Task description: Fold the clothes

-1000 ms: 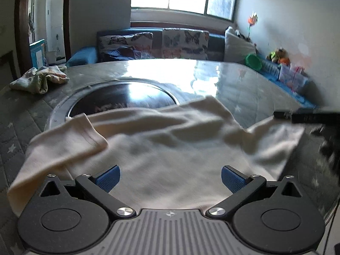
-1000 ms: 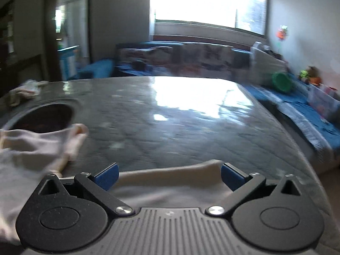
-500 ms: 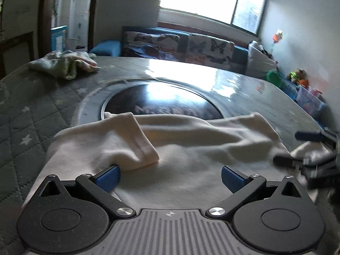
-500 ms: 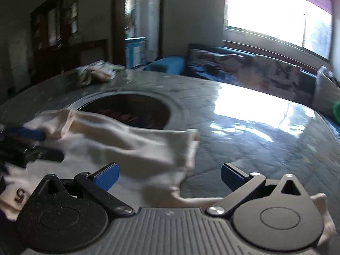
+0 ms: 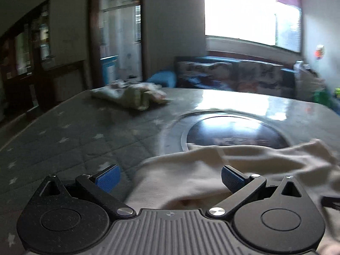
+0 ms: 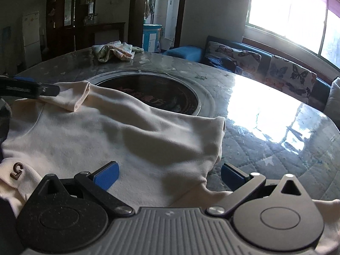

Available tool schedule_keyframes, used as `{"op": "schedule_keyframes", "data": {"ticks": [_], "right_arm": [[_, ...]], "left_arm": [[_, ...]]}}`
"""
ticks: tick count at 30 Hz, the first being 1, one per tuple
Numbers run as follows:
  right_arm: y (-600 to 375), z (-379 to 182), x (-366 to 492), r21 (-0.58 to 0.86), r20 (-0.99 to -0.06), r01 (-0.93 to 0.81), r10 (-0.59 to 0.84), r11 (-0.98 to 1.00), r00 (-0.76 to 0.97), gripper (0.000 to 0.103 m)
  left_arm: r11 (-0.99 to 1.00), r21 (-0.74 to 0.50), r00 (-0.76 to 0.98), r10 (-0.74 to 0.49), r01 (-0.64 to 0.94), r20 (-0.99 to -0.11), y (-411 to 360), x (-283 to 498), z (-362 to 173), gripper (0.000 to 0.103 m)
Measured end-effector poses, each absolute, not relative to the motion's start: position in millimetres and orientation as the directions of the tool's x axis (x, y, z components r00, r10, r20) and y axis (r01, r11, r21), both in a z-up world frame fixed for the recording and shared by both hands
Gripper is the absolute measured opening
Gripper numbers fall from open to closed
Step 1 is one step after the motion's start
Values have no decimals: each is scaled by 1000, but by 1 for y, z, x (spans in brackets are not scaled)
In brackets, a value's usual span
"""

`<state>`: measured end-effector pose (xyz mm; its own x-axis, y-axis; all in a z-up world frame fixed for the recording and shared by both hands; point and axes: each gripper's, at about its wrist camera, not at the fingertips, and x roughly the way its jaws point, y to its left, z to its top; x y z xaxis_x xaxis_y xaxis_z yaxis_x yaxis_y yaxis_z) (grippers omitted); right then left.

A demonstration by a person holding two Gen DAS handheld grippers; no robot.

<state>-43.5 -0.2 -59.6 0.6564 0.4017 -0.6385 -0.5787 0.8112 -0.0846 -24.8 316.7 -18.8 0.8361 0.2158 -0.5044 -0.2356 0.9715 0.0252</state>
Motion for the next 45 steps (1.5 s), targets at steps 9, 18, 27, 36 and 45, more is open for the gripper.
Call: {"op": "schedule_keyframes", "data": {"ticks": [9, 18, 27, 36, 45], "right_arm": [[1, -59, -43, -83, -640, -573, 397, 815, 658, 103], [2, -61, -42, -75, -641, -570, 399, 818, 656, 103], [1, -61, -41, -68, -642, -567, 399, 821, 655, 103], [3, -62, -42, -64, -641, -565, 401, 822, 655, 103], [3, -61, -42, -64, -642, -564, 398, 823, 655, 103]], "left_arm": [[955, 252, 804, 272, -157, -529, 276, -2, -38, 102], [948, 183, 798, 319, -262, -511, 314, -4, -32, 91], [815, 148, 678, 554, -560, -483, 372, -22, -25, 88], [960, 154, 843, 280, -235, -459, 320, -38, -13, 90], [932, 359, 828, 241, -52, -506, 270, -5, -41, 94]]}}
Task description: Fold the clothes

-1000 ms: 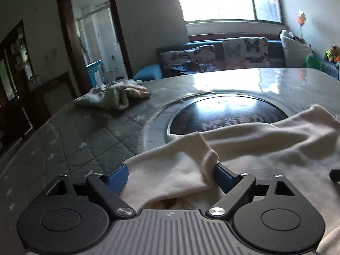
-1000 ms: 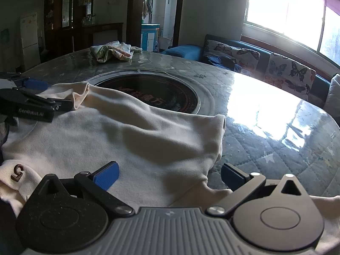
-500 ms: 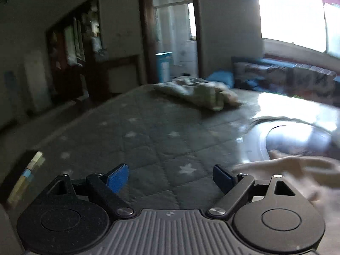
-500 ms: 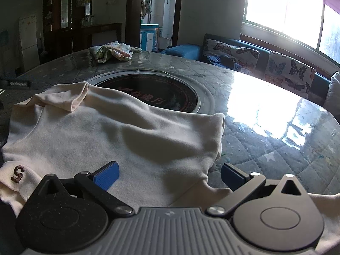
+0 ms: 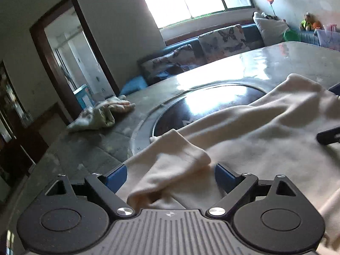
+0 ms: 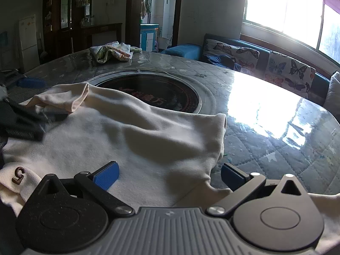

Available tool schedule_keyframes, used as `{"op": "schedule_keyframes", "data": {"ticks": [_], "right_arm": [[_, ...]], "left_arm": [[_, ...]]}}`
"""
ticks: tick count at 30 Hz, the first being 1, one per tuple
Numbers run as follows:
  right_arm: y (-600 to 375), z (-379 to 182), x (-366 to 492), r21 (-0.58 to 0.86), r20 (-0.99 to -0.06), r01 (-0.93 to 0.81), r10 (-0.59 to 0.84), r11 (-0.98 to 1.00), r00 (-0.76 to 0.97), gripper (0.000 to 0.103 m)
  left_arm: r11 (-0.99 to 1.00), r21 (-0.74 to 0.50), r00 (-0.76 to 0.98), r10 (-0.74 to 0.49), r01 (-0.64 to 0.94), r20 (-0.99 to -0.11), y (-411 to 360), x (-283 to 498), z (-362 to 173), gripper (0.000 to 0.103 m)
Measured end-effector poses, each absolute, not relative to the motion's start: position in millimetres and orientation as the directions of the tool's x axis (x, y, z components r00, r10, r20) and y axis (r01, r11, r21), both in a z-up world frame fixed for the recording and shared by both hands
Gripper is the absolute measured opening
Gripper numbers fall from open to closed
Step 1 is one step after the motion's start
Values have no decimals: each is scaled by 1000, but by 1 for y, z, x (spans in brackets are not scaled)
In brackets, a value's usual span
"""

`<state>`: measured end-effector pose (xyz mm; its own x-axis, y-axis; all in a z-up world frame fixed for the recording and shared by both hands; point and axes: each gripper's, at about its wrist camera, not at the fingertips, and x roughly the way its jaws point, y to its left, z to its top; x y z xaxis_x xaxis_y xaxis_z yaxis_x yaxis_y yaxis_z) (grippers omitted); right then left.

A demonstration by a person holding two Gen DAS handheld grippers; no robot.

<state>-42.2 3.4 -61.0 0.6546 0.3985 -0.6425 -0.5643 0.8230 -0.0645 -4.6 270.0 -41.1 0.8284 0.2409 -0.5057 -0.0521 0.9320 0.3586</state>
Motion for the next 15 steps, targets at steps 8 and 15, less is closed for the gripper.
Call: {"op": "schedule_keyframes", "data": {"ticks": [8, 15], "right_arm": [[3, -62, -42, -56, -643, -564, 402, 824, 652, 103], [3, -62, -43, -54, -641, -567, 407, 822, 651, 103]], "left_arm": [[923, 339, 814, 334, -181, -476, 301, -6, -40, 95], [897, 348, 819, 407, -273, -406, 315, -13, -35, 92]]}}
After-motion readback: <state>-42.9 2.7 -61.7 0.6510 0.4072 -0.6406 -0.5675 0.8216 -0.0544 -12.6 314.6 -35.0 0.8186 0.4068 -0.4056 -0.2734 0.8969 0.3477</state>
